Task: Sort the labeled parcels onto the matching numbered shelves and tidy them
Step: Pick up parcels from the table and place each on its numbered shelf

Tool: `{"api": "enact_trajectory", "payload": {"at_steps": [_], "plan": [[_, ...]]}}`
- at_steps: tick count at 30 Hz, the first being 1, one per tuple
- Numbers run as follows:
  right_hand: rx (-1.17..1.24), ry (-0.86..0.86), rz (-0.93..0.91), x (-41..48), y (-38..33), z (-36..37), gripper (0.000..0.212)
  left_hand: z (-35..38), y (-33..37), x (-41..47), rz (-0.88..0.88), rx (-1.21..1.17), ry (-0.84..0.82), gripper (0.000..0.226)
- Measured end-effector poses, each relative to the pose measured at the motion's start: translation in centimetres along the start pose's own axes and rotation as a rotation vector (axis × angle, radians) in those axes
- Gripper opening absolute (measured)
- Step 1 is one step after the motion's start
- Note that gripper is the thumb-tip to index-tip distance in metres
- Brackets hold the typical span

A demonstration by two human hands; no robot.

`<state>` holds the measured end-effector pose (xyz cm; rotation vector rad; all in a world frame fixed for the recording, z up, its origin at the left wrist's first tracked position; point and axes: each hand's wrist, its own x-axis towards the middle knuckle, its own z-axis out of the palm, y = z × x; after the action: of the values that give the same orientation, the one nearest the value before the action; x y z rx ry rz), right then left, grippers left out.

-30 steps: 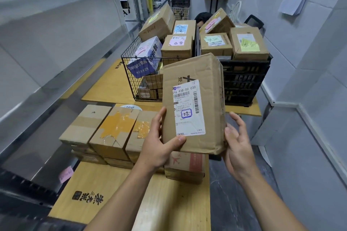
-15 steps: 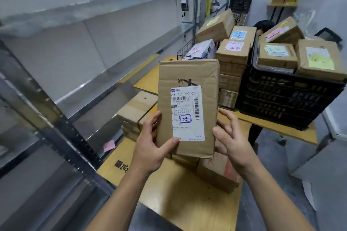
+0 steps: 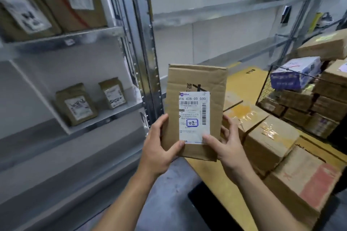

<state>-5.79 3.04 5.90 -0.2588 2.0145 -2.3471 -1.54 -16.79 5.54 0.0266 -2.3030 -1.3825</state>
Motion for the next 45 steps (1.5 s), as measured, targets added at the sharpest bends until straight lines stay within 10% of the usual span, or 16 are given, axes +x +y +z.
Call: {"api": "enact_trajectory", "payload": {"at_steps": [20,45], "plan": [[0.084,-0.423,0.023,-7.6,1.9,25.9,0.069,-25.3,-3.2,-13.5,-0.096,0.391,0.330,0.065],[0.029,-0.967,0.120,-8.8,11.1,55.7,0.068,-49.7,-14.2,-24.0,-0.922,1.223,0.416,0.058]]}}
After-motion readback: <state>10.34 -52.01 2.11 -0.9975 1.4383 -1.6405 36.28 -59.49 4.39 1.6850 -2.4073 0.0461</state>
